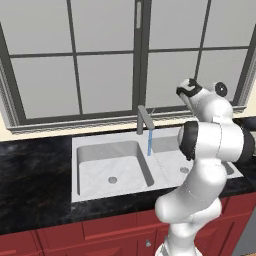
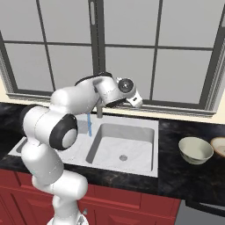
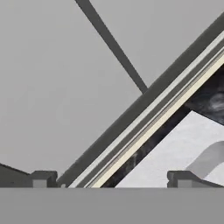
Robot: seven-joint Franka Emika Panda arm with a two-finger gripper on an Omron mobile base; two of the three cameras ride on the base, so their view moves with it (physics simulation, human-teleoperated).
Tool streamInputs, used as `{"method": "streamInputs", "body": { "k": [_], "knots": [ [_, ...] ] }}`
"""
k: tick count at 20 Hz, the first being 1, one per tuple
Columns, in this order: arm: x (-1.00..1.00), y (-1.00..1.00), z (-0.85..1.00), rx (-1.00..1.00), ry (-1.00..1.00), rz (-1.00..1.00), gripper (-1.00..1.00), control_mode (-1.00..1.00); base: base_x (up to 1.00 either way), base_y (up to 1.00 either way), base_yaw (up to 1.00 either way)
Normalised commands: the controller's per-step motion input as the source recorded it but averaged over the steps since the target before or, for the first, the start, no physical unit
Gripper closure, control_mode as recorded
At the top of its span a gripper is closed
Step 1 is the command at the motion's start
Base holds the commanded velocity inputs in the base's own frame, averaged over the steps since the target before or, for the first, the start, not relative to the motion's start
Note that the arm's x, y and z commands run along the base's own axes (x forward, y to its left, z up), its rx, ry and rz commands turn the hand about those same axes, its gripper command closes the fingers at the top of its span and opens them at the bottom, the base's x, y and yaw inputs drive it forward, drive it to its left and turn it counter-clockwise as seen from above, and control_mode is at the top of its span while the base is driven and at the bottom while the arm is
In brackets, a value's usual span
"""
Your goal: Rinse each bowl for a few seconds and place them down in the sink or on the counter.
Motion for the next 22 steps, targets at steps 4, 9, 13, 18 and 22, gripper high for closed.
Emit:
{"method": "streamInputs", "body": {
  "k": [4,9,13,18,22],
  "knots": [
    [-0.61,-0.04,0.14,0.08,0.1,-0.24,-1.0,-1.0,0.0,0.0,0.0],
    [-0.65,-0.11,0.25,0.07,0.09,-0.19,-1.0,-1.0,0.0,0.0,0.0],
    [-0.52,-0.21,0.33,0.07,0.11,-0.18,-1.0,-1.0,0.0,0.0,0.0],
    [-0.34,-0.16,0.14,0.03,0.06,-0.3,-1.0,-1.0,0.0,0.0,0.0],
    [-0.34,-0.27,0.0,0.02,0.0,-0.31,-1.0,-1.0,0.0,0.0,0.0]
  ]
}}
